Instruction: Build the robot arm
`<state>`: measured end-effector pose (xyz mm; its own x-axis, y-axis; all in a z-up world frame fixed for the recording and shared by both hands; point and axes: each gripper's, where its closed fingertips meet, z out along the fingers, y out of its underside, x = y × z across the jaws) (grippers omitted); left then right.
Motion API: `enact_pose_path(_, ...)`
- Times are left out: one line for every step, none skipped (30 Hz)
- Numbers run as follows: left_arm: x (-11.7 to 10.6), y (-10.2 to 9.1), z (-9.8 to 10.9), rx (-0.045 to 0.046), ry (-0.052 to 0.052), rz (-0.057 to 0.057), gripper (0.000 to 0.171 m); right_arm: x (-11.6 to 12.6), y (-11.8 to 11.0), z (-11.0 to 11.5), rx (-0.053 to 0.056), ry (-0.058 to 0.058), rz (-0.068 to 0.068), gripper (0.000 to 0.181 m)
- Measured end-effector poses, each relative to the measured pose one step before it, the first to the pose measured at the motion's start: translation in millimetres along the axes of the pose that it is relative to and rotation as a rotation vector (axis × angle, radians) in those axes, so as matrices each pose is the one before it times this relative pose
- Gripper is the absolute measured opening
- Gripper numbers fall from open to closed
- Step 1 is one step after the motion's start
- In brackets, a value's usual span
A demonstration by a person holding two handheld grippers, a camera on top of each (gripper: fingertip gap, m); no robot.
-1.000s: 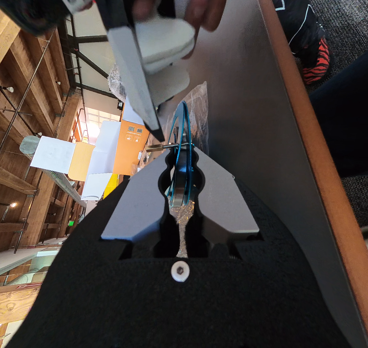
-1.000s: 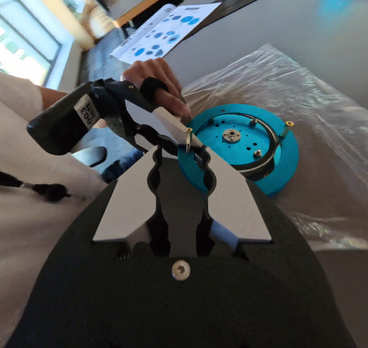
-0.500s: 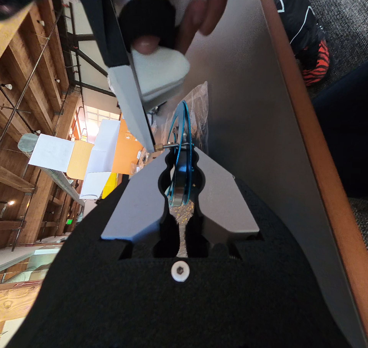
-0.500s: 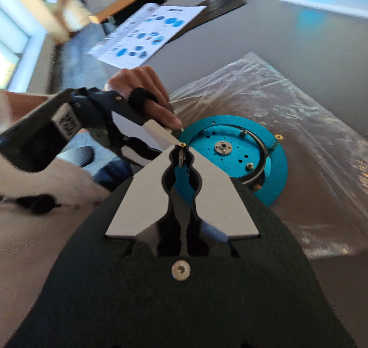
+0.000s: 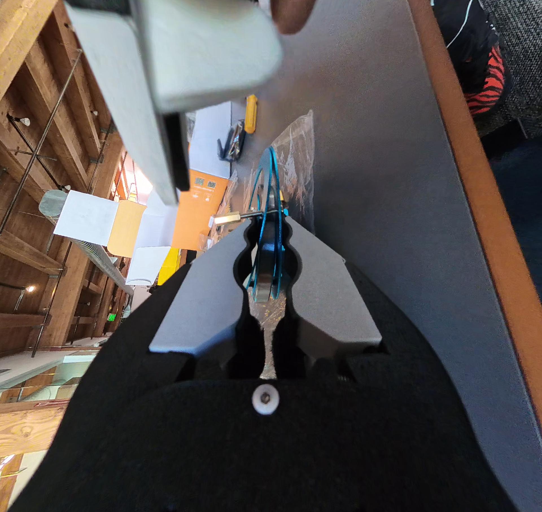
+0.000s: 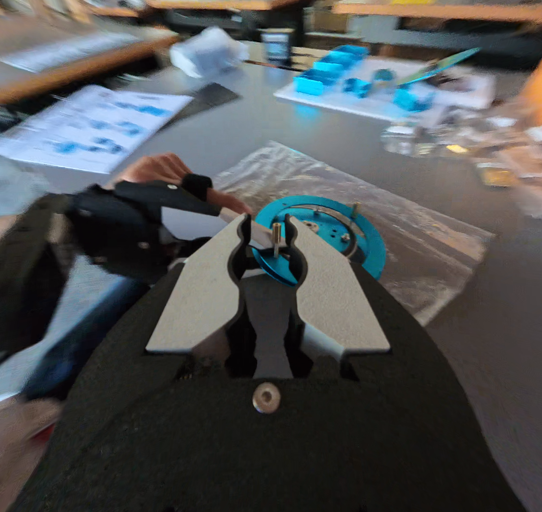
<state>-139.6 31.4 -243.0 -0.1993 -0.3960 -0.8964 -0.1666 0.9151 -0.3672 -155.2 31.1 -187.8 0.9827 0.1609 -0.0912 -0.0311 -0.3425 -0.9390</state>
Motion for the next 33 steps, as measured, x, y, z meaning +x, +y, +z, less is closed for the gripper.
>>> enact_pose_path(-0.19,0.52,0.29,-0.00169,-0.0023,0.0013,0.015,-0.01,-3.1,-3.2,-0.0138,-0.147,0.0552,0.02)
enact_pose_path(-0.24,0.27,0.21,-0.00083,-0.0001,-0.002,0.015,-2.57,0.63,-2.63,-0.0373,-0.1606,0.0553,0.023)
enact_pose_path(-0.32,0.06,0.17,-0.00056,0.0001,-0.0023,0.015,-0.35,1.63,-1.95,-0.038,-0.1395,0.0371,0.033)
enact_pose_path(-0.1,0.24,0.23,-0.00153,-0.0014,0.0004,0.015,3.34,3.56,-1.16,-0.0468,-0.1038,0.0079,0.035)
enact_pose_path(-0.04,0.26,0.16,-0.00171,-0.0019,0.002,0.015,3.39,7.2,-0.25,-0.069,-0.0805,0.0029,0.031)
enact_pose_path(-0.03,-0.05,0.1,-0.00015,-0.0007,0.0006,0.015,2.59,6.81,1.73,-0.052,-0.0656,0.0181,0.027)
enact_pose_path(-0.18,0.1,-0.01,0.00084,0.001,-0.0029,0.015,5.8,4.59,3.4,-0.0312,-0.0292,0.0233,0.028)
enact_pose_path(-0.18,0.11,0.04,0.0004,0.0013,-0.0038,0.015,6.45,0.43,3.8,-0.0094,-0.0044,0.0044,0.028)
enact_pose_path(-0.19,0.29,0.07,-0.00011,0.0006,-0.0012,0.015,2.06,-1.31,3.97,0.0051,-0.0123,-0.0101,0.027)
enact_pose_path(-0.29,0.77,0.05,-0.0029,-0.0009,0.0007,0.015,-1.68,-0.7,3.22,-0.0016,-0.0246,-0.0147,0.023)
enact_pose_path(-0.46,1.16,0.04,-0.00487,-0.0018,0.0018,0.015,0.34,-0.55,2.01,-0.0093,-0.007,-0.0082,0.018)
enact_pose_path(-0.24,0.88,-0.21,-0.00263,-0.0005,0.0011,0.015,1.67,-0.15,1.18,-0.0133,0.0039,-0.0083,0.015)
enact_pose_path(-0.23,0.28,-0.29,-0.00096,0.0,0.0003,0.015,-0.72,-0.85,0.93,-0.0053,-0.0056,-0.0182,0.013)
enact_pose_path(-0.18,0.32,-0.29,-0.00176,-0.0012,0.002,0.015,2.18,-0.24,0.55,-0.0037,0.0137,-0.0161,0.009)
enact_pose_path(-0.2,0.51,-0.09,-0.00263,-0.0023,0.0034,0.015,1.76,-0.19,0.65,-0.0027,0.0101,-0.0068,0.007)
enact_pose_path(-0.17,0.43,0.08,-0.00096,-0.0006,0.0006,0.015,0.4,-0.77,0.29,-0.0004,0.007,0.0036,0.008)
enact_pose_path(-0.15,-0.06,0.3,0.00066,0.0022,-0.0057,0.015,0.04,-2.34,-0.04,0.0136,0.0129,0.0038,0.011)
enact_pose_path(-0.19,-0.13,0.23,0.00027,0.0019,-0.0066,0.015,-0.3,-2.18,-0.7,0.0111,0.0172,-0.0015,0.011)
enact_pose_path(-0.12,0.03,0.36,0.00002,0.0001,-0.0029,0.015,3.87,0.12,-2.09,-0.0083,0.0516,-0.0072,0.011)
enact_pose_path(-0.08,0.28,0.21,0.00009,0.0001,-0.0029,0.015,4.32,1.11,-2.83,-0.0148,0.0589,-0.0286,0.011)
enact_pose_path(-0.09,0.2,0.08,0.00024,0.0008,-0.0036,0.015,-1.01,-1.73,-1.76,0.01,0.0252,-0.0316,0.011)
enact_pose_path(0.0,0.02,0.01,0.00058,0.0007,-0.0024,0.015,-2.17,-1.99,-0.1,0.017,0.0069,-0.0112,0.011)
enact_pose_path(0.0,0.14,0.13,0.00017,0.0002,-0.001,0.015,0.08,2.49,2.29,-0.0168,0.0063,0.0021,0.014)
enact_pose_path(0.07,-0.02,0.09,-0.00035,-0.0001,0.0004,0.015,1.36,2.73,2.72,-0.0242,0.0075,0.0033,0.018)
enact_pose_path(-0.08,0.0,0.09,-0.00016,0.0,0.001,0.015,-1.42,-1.33,1.92,0.0071,-0.0093,0.0023,0.018)
enact_pose_path(-0.01,0.01,0.08,-0.00023,0.0004,0.0007,0.015,-2.74,-2.96,1.15,0.0224,-0.0186,0.0066,0.018)
enact_pose_path(0.09,0.08,0.01,-0.00027,0.0003,0.0006,0.015,-1.74,-2.49,0.71,0.0133,-0.0129,0.0076,0.017)
enact_pose_path(0.02,0.04,-0.02,-0.00026,0.0003,0.0004,0.015,0.07,-1.56,0.57,0.0078,0.0012,0.0047,0.01)
enact_pose_path(0.19,-0.02,-0.09,-0.00007,0.0005,0.0003,0.015,2.91,0.88,0.62,-0.0072,0.0244,-0.0001,0.005)
enact_pose_path(-0.06,0.1,0.03,-0.00088,-0.0006,-0.0005,0.015,0.51,-0.24,-0.1,-0.0049,0.0169,-0.009,0.004)
enact_pose_path(-0.64,0.6,0.27,-0.00322,-0.0012,-0.0042,0.015,0.95,-0.62,0.26,-0.0003,0.0377,0.0,0.004)
enact_pose_path(-0.83,0.97,0.22,-0.00386,-0.0006,-0.0052,0.015,1.28,-0.99,0.61,0.0082,0.0616,0.0064,0.004)
enact_pose_path(-0.3,0.51,-0.07,-0.00165,0.0003,-0.0034,0.015,0.85,-0.55,0.31,0.0168,0.0801,0.0096,0.004)
